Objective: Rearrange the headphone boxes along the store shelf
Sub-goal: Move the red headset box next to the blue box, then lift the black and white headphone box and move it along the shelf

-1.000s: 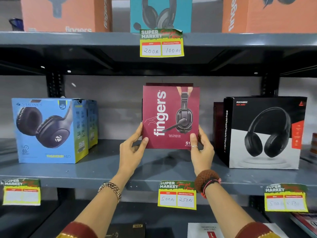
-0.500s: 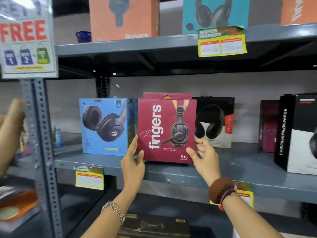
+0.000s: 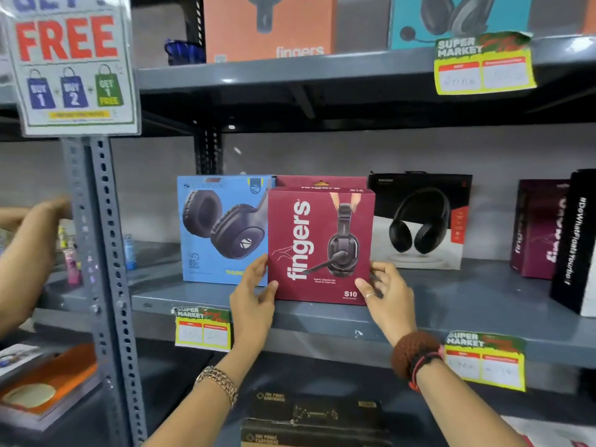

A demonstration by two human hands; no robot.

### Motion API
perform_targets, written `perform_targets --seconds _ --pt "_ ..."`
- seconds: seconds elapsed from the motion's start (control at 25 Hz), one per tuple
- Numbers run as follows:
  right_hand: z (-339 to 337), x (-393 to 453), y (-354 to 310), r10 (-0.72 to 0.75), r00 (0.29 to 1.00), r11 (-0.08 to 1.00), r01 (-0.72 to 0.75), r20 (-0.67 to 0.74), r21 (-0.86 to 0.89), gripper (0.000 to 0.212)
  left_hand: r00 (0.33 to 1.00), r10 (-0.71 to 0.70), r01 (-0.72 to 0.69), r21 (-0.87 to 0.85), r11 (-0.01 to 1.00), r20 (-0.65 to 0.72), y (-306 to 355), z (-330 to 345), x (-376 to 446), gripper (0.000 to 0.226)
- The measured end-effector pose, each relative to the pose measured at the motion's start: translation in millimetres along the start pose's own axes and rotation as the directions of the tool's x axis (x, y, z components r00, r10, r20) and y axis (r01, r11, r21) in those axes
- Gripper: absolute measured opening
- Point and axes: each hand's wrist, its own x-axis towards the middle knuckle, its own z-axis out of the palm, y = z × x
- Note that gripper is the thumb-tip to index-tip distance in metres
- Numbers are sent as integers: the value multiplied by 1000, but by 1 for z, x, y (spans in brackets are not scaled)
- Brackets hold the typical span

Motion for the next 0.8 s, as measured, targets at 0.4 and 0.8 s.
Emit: perform_targets --seconds 0.4,0.8 --pt "-189 17 15 -166 944 986 152 -286 -69 26 966 257 -256 -37 966 15 48 93 -69 40" --pt "-442 38 99 -138 867 987 79 -480 -141 34 921 140 -105 -114 988 363 104 301 -132 38"
